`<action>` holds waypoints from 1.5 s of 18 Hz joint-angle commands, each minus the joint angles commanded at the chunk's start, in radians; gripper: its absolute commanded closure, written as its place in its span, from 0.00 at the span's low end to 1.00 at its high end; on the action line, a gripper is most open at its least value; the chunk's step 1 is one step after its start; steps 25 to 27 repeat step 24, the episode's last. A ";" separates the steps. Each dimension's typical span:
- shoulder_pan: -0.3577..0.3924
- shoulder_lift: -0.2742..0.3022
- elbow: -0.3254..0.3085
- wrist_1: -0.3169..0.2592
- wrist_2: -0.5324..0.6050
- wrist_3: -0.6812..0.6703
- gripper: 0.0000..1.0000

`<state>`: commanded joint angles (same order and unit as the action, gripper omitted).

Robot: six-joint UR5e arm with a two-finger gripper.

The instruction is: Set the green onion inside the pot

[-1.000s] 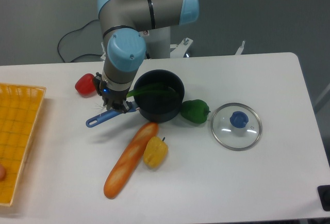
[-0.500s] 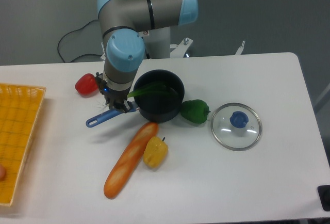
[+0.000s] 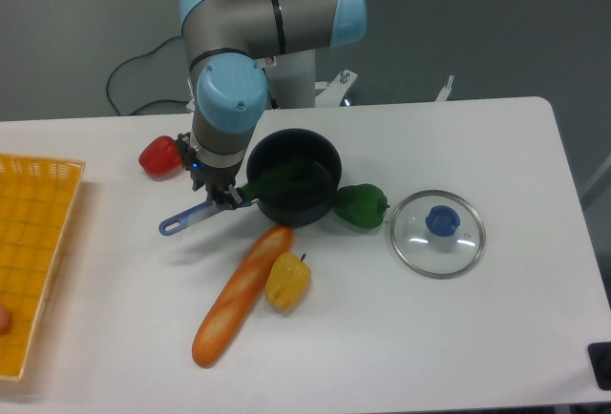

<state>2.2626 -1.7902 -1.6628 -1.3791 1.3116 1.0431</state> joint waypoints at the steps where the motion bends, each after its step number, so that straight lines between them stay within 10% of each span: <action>1: 0.000 -0.002 0.002 0.005 0.000 0.000 0.04; 27: 0.040 0.035 0.083 0.037 0.248 0.064 0.00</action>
